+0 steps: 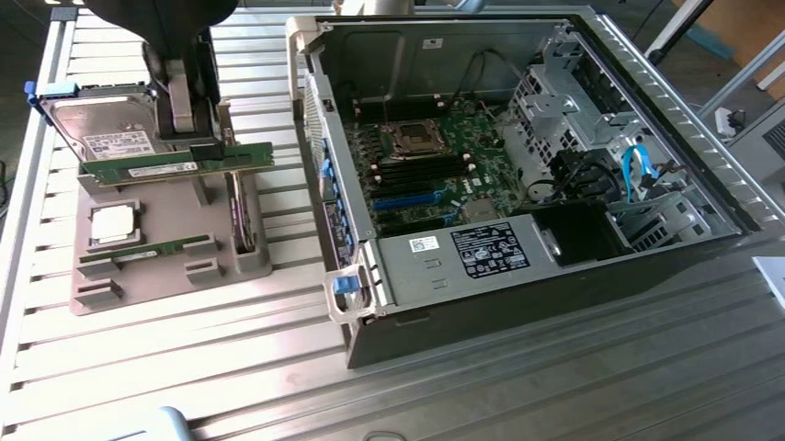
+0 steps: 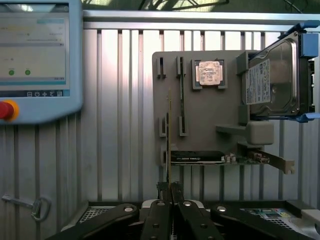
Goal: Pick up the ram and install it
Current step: 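Pick up the ram and move it above insertion slot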
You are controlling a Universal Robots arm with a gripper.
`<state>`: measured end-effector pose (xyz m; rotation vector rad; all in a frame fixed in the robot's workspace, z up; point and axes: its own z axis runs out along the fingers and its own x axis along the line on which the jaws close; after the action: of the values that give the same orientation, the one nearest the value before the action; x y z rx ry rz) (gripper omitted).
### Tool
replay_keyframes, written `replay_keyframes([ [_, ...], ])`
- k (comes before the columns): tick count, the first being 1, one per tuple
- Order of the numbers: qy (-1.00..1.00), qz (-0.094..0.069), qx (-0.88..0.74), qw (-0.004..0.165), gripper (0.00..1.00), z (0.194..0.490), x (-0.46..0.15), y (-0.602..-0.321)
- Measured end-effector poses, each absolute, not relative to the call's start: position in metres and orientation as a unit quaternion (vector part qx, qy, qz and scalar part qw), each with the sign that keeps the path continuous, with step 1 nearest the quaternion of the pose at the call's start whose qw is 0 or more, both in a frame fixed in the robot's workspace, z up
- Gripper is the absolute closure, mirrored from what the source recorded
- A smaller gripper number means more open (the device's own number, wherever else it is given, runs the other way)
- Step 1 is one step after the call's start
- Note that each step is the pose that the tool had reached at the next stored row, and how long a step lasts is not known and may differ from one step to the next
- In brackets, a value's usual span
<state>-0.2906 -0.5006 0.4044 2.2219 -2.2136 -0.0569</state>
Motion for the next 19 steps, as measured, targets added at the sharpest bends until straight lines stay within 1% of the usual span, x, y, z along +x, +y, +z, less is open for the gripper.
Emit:
replay_keyframes([
  [19,-0.706,-0.018,0.708,0.002,0.88,0.404,-0.262,-0.501],
])
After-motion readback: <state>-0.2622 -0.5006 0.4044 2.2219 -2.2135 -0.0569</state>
